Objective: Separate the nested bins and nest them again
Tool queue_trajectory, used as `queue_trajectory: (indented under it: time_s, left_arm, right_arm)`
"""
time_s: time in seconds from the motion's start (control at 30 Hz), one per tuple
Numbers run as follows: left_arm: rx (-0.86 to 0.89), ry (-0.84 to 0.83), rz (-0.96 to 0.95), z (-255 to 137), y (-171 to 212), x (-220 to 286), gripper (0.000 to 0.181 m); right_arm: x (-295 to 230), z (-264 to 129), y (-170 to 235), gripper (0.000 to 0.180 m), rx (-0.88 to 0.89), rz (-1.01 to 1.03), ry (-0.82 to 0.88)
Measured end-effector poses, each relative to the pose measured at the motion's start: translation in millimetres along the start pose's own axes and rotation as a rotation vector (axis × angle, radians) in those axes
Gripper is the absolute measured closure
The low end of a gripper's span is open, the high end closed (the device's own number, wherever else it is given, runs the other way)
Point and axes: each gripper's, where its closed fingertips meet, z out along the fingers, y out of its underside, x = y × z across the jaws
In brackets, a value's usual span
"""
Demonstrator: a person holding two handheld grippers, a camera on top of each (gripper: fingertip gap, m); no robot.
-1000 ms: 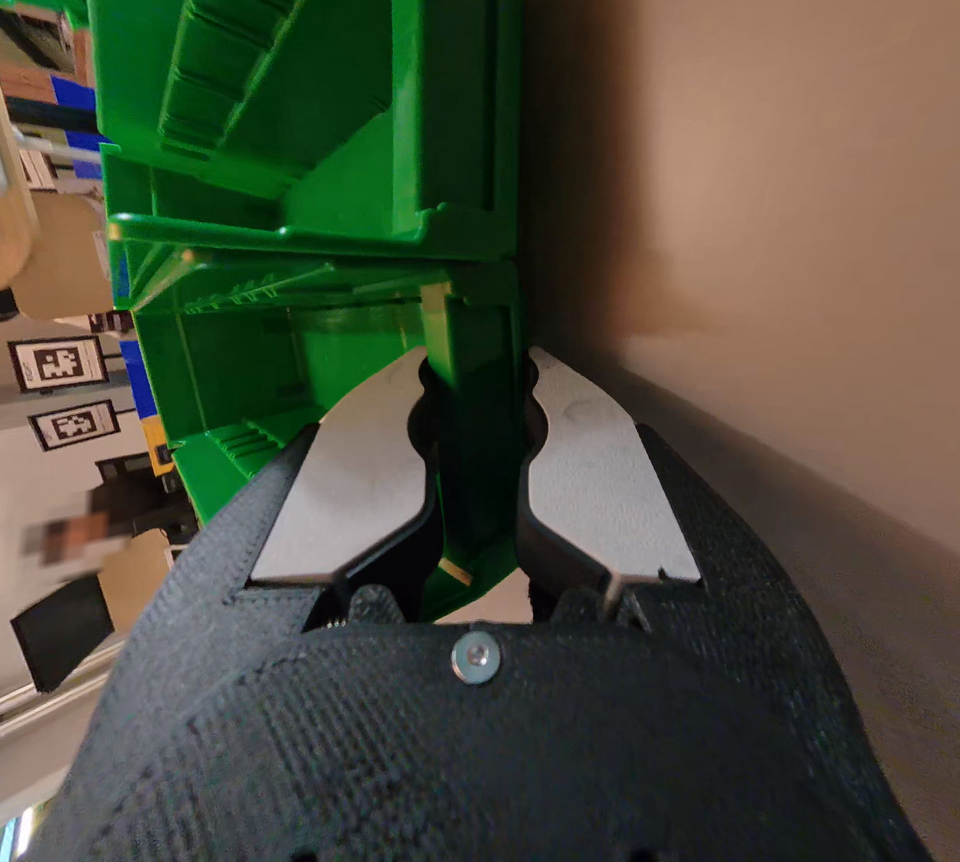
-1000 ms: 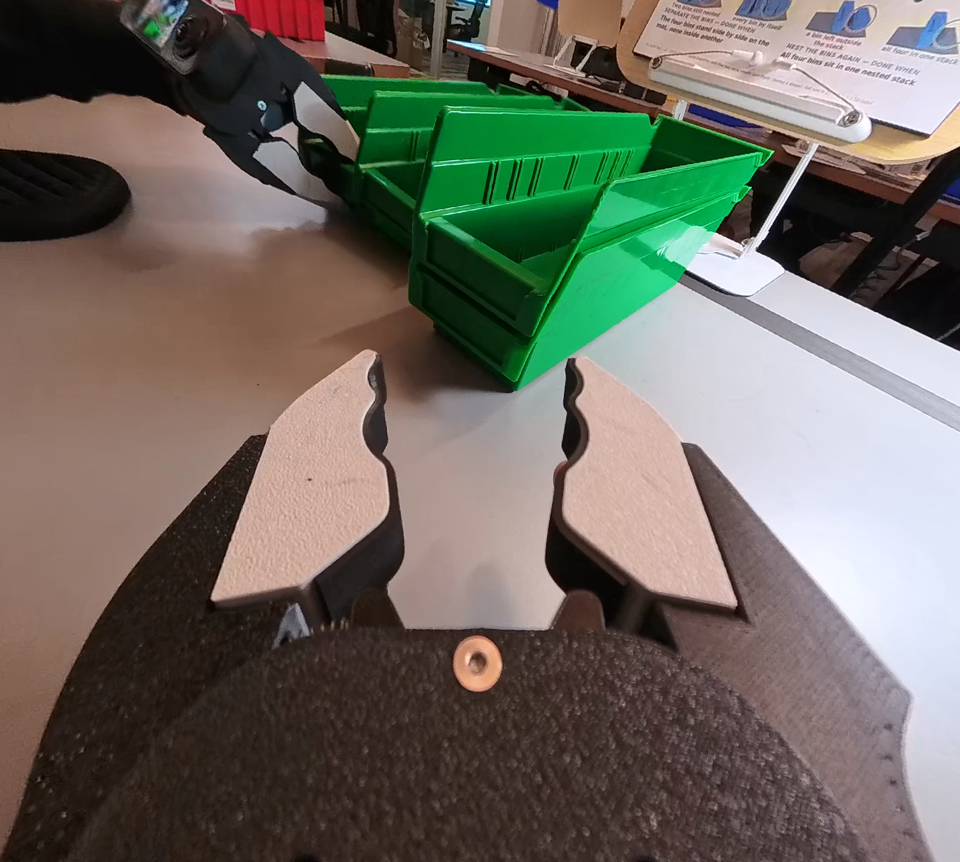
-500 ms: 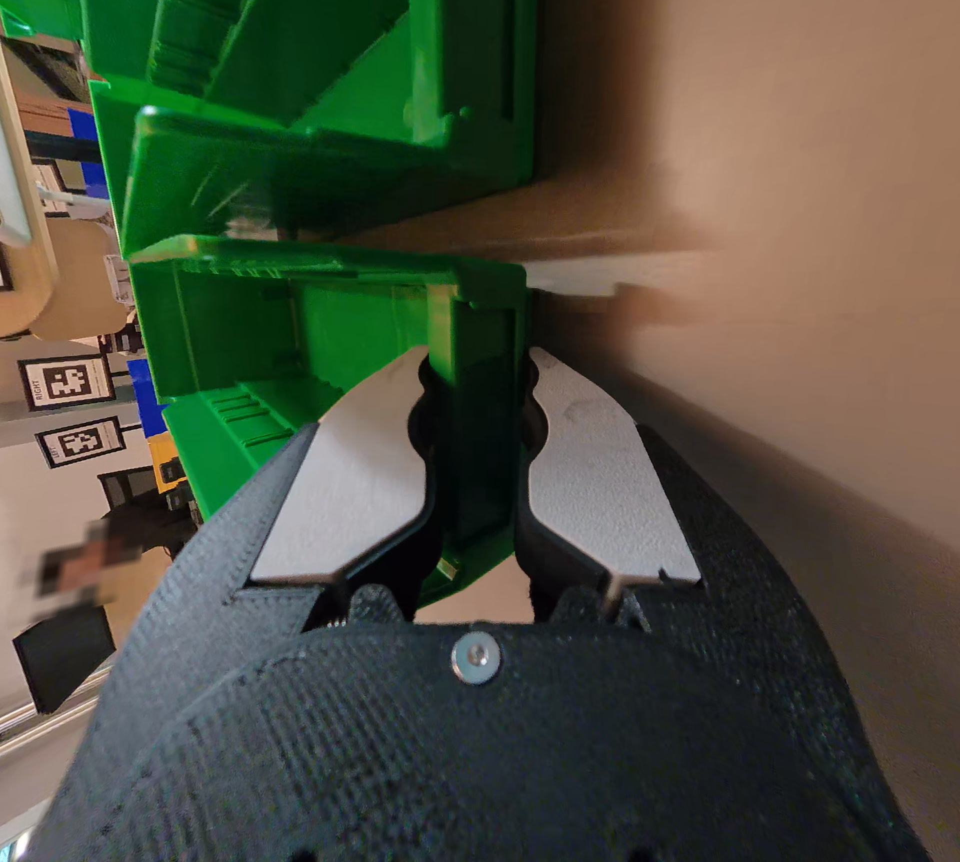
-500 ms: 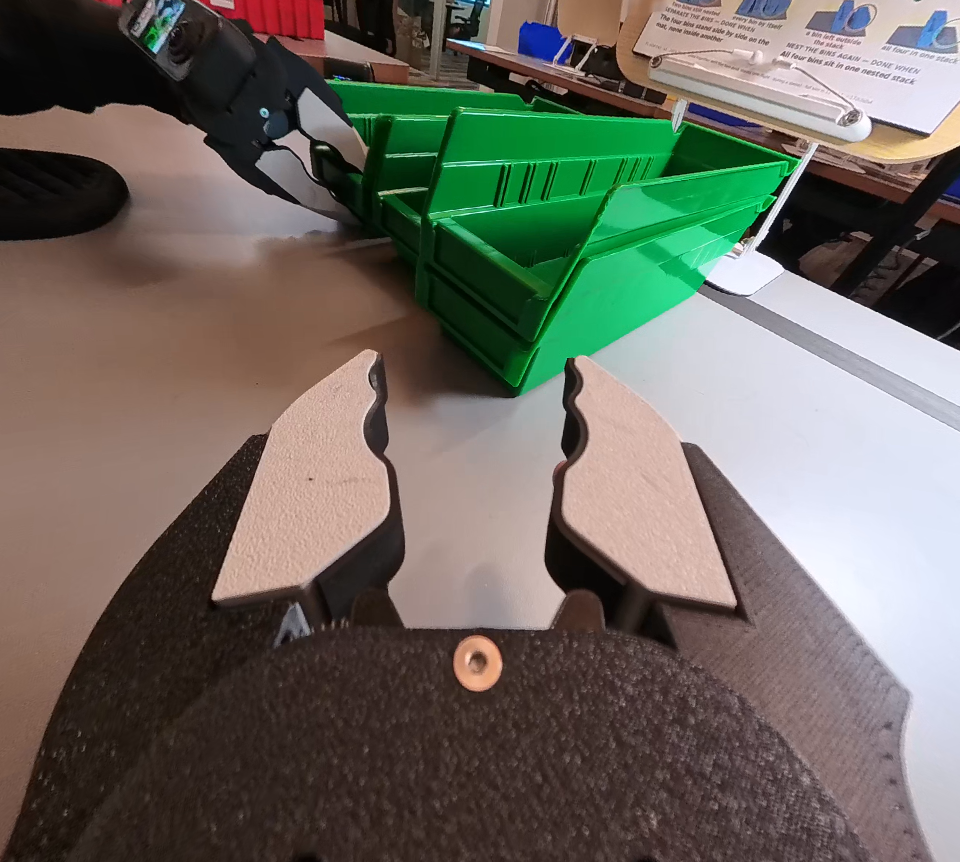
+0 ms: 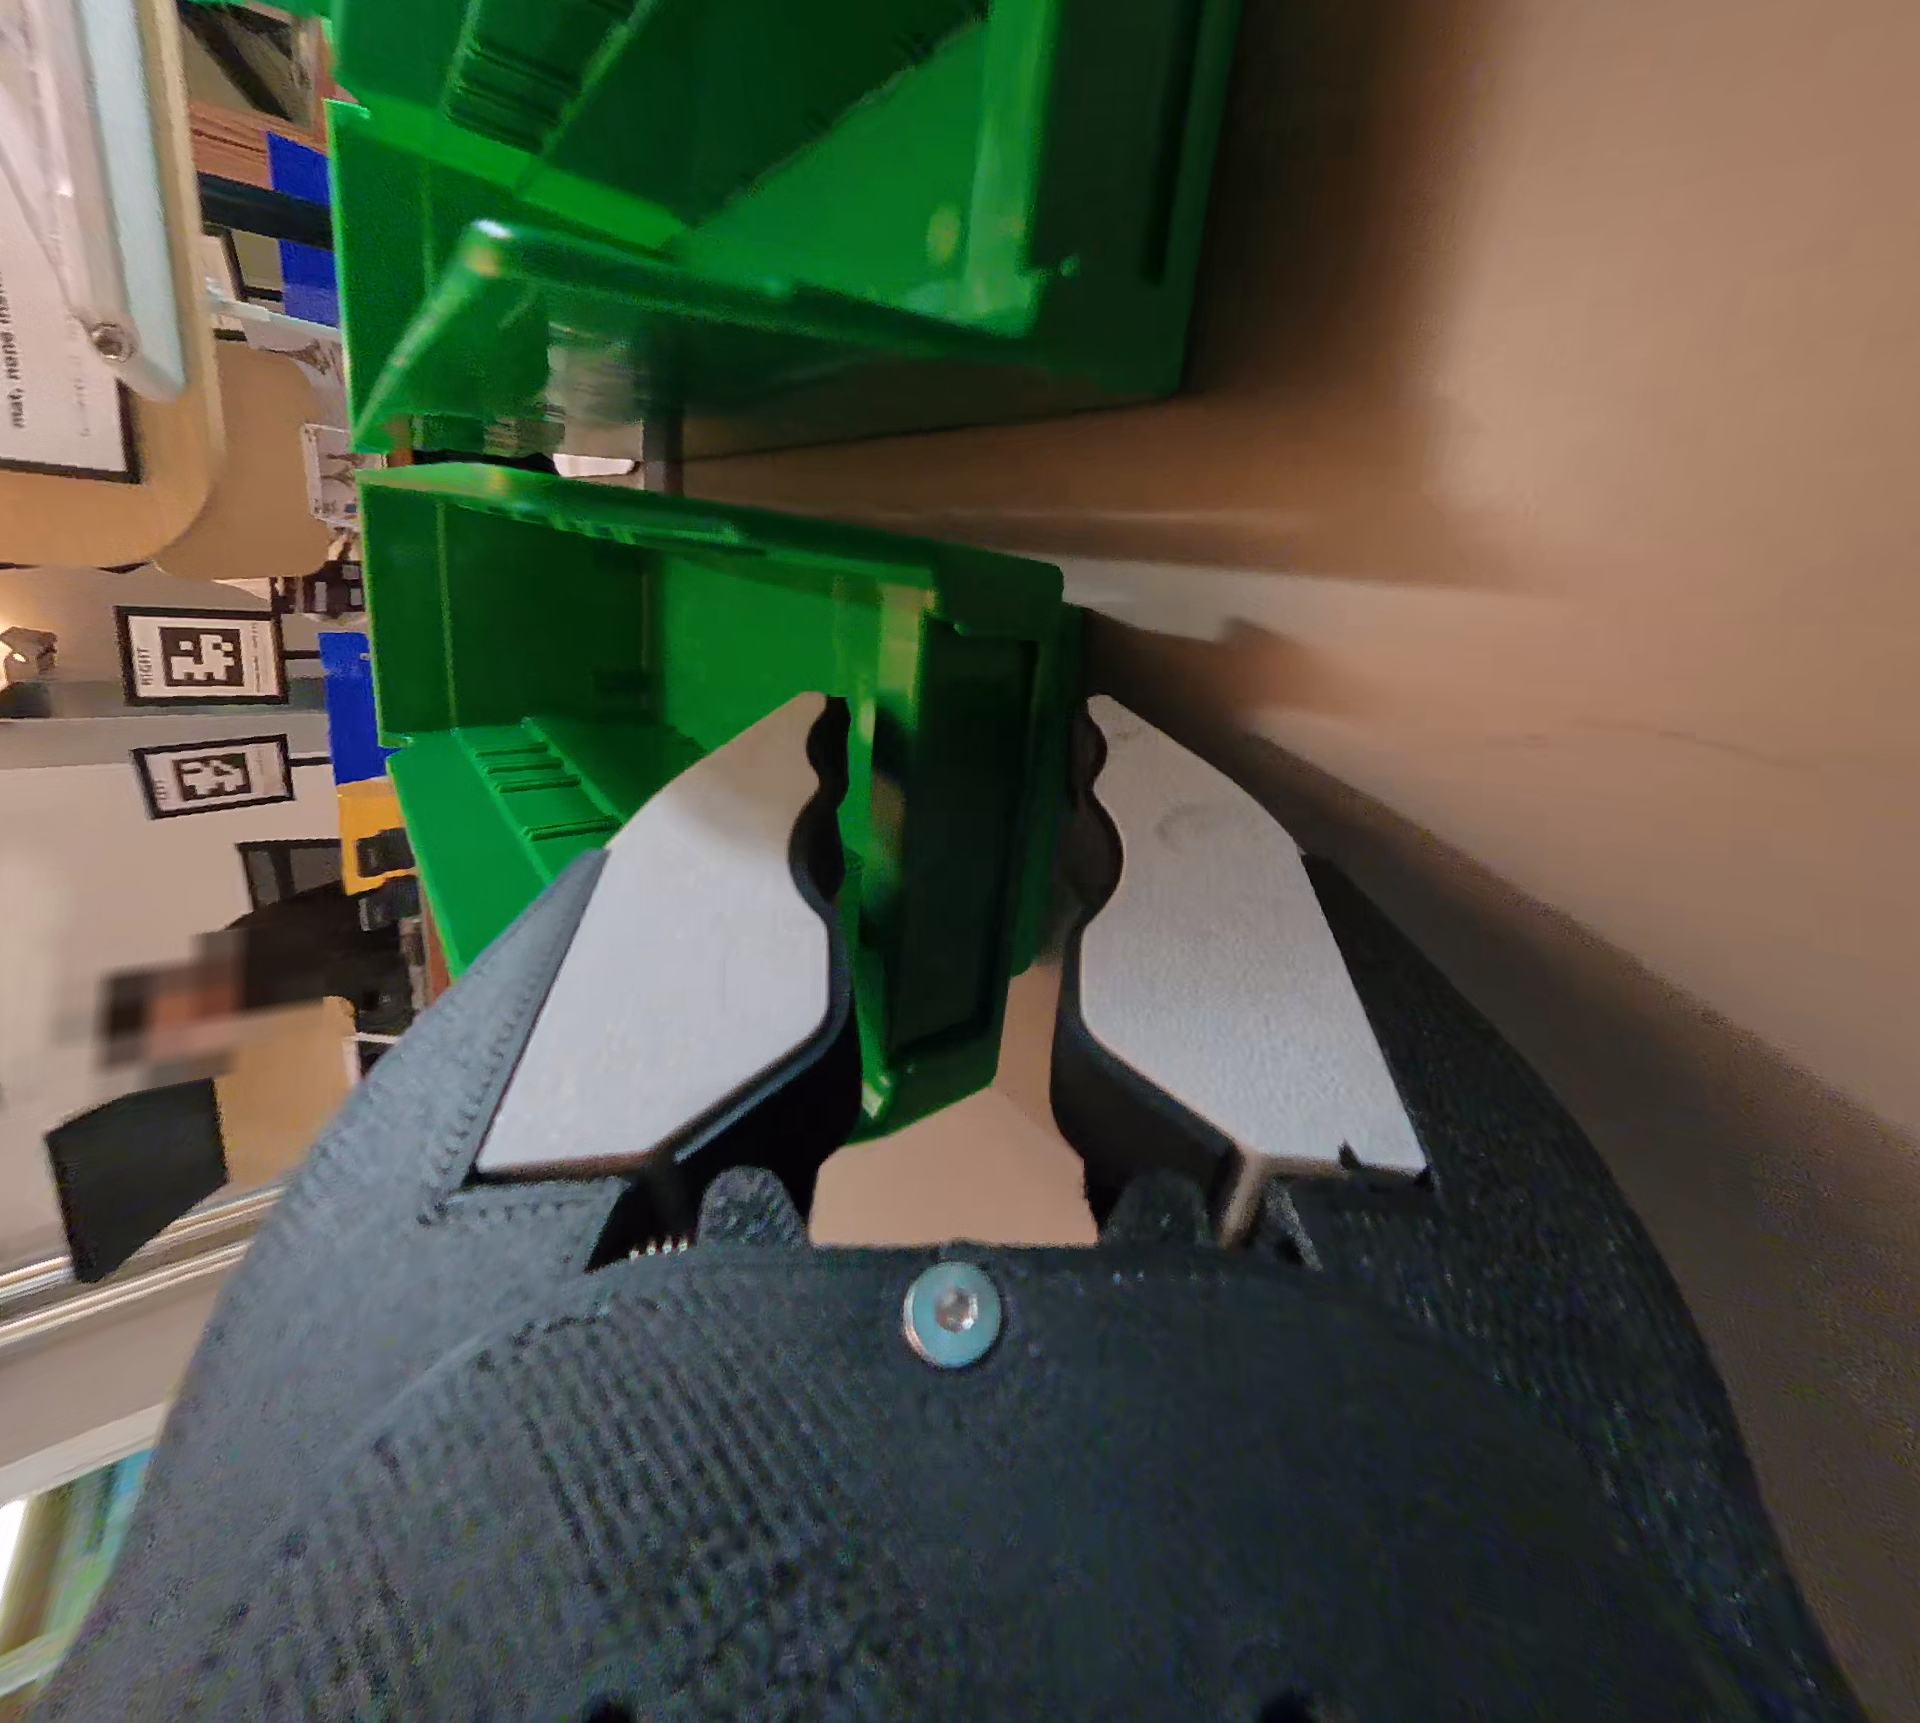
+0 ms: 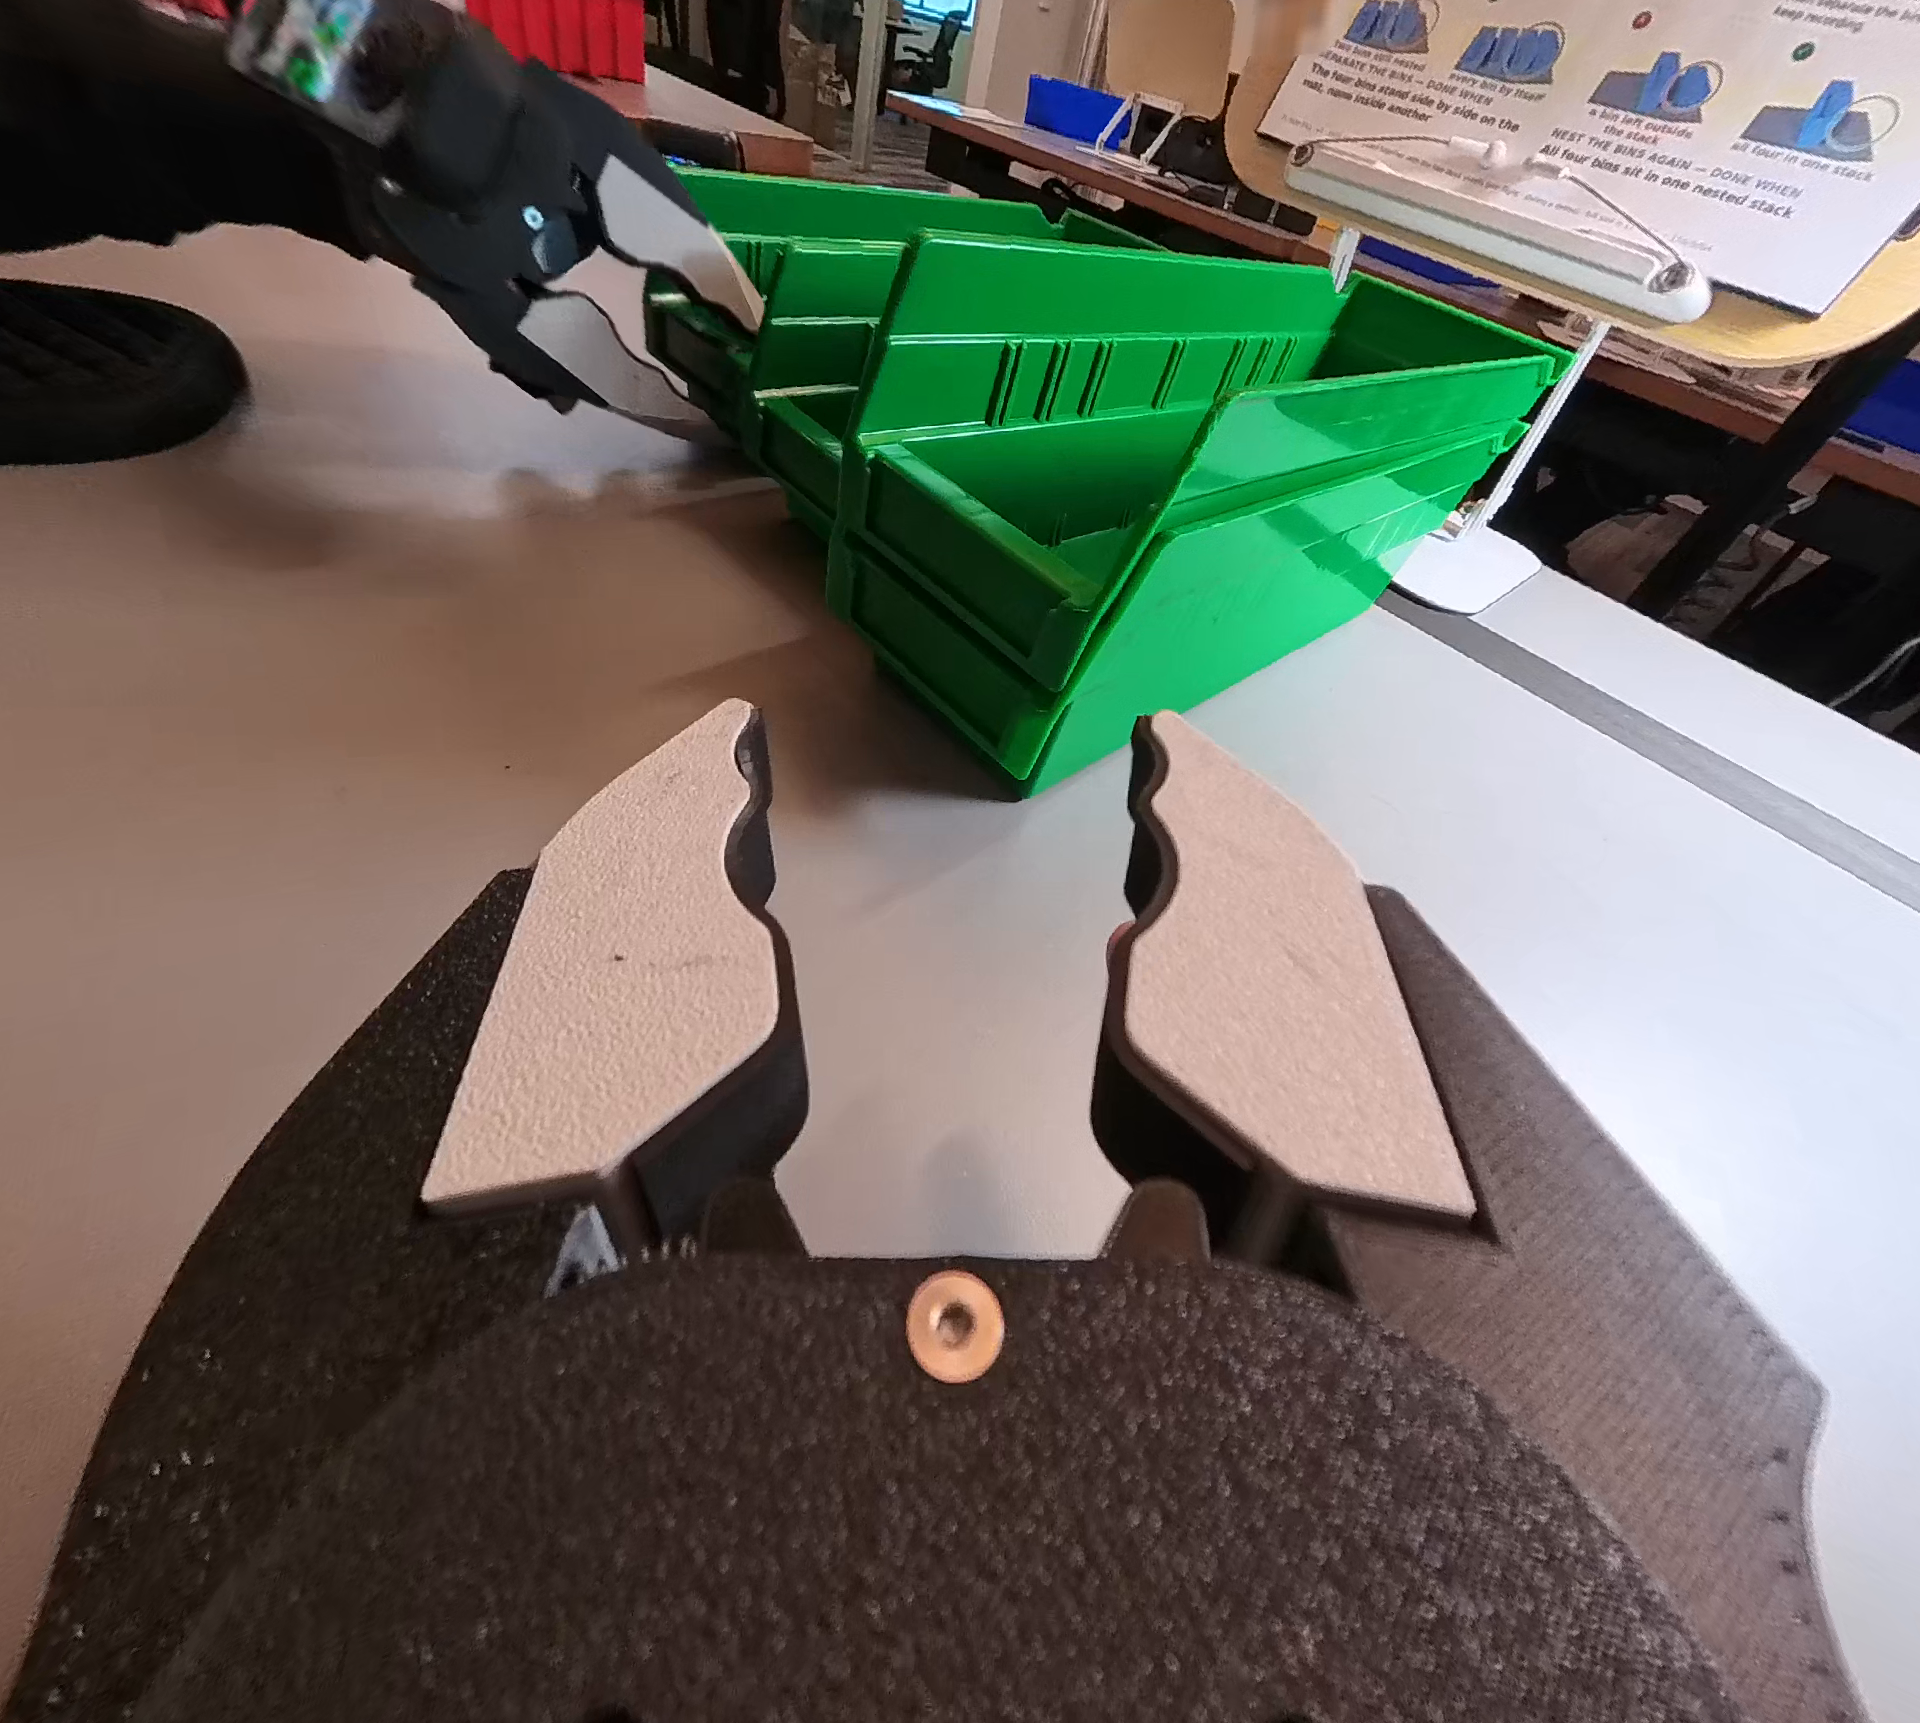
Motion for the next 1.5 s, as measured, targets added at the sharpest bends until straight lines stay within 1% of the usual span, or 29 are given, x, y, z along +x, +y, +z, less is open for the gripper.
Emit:
queue_trajectory:
  time_s: [0.1,0.2,0.23,0.3,0.37,0.43,0.47,0.53,0.6,0.7,0.8,0.93,1.0,1.17,1.3,1.4,1.5]
  left_arm:
    - [0.077,0.009,-0.118,-20.8,-17.5,0.1,0.135]
    - [0.220,0.124,-0.370,-46.5,-47.5,12.7,0.131]
    - [0.279,0.168,-0.464,-55.5,-59.4,17.0,0.131]
    - [0.396,0.226,-0.639,-72.5,-81.2,22.3,0.133]
    - [0.493,0.266,-0.792,-86.7,-96.8,25.7,0.133]
    - [0.540,0.260,-0.891,-92.6,-100.9,27.3,0.134]
    - [0.547,0.255,-0.910,-92.9,-99.9,29.0,0.134]
    - [0.540,0.240,-0.911,-89.8,-94.1,32.5,0.135]
    - [0.524,0.236,-0.913,-87.1,-88.4,34.5,0.135]
    - [0.548,0.252,-0.927,-90.1,-89.0,34.7,0.136]
    - [0.559,0.251,-0.900,-93.7,-91.1,35.7,0.136]
    - [0.578,0.255,-0.874,-99.0,-95.3,37.0,0.137]
    - [0.582,0.258,-0.863,-100.6,-96.8,38.5,0.138]
    - [0.565,0.270,-0.835,-97.9,-98.5,45.4,0.140]
    - [0.557,0.278,-0.816,-96.0,-101.6,50.8,0.140]
    - [0.565,0.270,-0.832,-94.9,-105.7,48.9,0.140]
    - [0.598,0.234,-0.881,-92.1,-117.6,33.6,0.140]
  right_arm:
    - [-5.0,-1.0,-5.4,0.114,0.008,-0.058,0.005]
    - [-17.8,5.1,-15.8,0.120,-0.032,-0.167,-0.019]
    - [-24.3,9.8,-17.4,0.124,-0.079,-0.215,-0.048]
    - [-36.6,21.7,-17.6,0.125,-0.205,-0.310,-0.117]
    - [-36.3,36.5,-21.9,0.125,-0.303,-0.439,-0.116]
    - [-29.1,53.6,-24.8,0.125,-0.402,-0.573,-0.107]
    - [-24.0,62.7,-24.2,0.125,-0.459,-0.625,-0.103]
    - [-13.6,80.7,-19.7,0.131,-0.568,-0.704,-0.107]
    - [-4.4,93.7,-7.5,0.138,-0.705,-0.750,-0.124]
    - [0.3,104.8,12.0,0.146,-0.851,-0.792,-0.158]
    - [0.0,109.3,11.5,0.151,-0.885,-0.843,-0.171]
    - [2.1,107.6,8.9,0.152,-0.921,-0.884,-0.181]
    - [5.8,105.4,-2.2,0.151,-0.911,-0.861,-0.185]
    - [18.5,101.4,-45.4,0.150,-0.859,-0.760,-0.196]
    - [31.5,100.5,-74.8,0.150,-0.818,-0.739,-0.177]
    - [34.5,100.3,-84.9,0.150,-0.800,-0.720,-0.177]
    - [30.0,99.7,-85.7,0.151,-0.790,-0.720,-0.190]
